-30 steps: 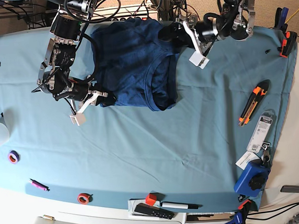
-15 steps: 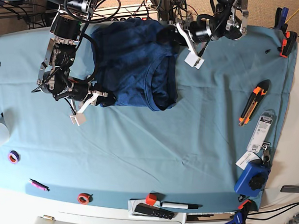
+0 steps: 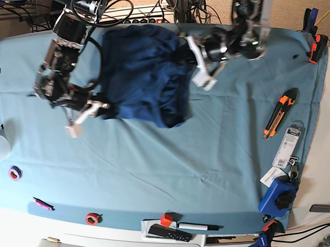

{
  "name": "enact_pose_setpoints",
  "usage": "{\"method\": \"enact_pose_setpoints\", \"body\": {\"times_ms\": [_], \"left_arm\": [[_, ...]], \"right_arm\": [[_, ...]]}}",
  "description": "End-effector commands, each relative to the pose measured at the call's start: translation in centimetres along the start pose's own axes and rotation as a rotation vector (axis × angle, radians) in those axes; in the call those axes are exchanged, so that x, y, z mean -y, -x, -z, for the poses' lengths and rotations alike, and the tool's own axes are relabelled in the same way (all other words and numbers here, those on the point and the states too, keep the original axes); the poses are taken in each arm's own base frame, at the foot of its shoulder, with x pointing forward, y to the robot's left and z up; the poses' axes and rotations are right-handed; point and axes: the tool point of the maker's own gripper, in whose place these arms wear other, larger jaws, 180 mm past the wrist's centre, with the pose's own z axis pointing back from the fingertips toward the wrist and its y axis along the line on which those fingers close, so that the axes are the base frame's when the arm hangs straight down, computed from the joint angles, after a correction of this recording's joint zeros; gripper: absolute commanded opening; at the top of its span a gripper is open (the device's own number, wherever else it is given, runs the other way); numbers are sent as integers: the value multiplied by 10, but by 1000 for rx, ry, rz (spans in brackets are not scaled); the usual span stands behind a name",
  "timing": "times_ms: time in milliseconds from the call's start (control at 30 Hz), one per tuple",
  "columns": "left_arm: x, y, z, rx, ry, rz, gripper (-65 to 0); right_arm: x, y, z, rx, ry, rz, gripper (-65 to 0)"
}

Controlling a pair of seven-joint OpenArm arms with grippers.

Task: Layout the t-shirt on the table in an organized manner, then fold the t-shirt properly
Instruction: 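Lift and carry the folded blue shirt with both grippers toward the table corner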

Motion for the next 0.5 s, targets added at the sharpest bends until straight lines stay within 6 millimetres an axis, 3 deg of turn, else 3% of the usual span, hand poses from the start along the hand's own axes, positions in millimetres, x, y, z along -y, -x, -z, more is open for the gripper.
{"method": "enact_pose_setpoints", "body": {"times_ms": [0,233,467], "left_arm": [[9,-15,3,34,14,47,-650],[42,-43,41,11,26,240,-650],[73,-50,109,-101,136,250,-650]], "right_arm": [[1,-24,-13,77,14,-27,-650],[56,-29,-62,175,175,63,-650],[105,8,-110,204,296,178,-650]]}}
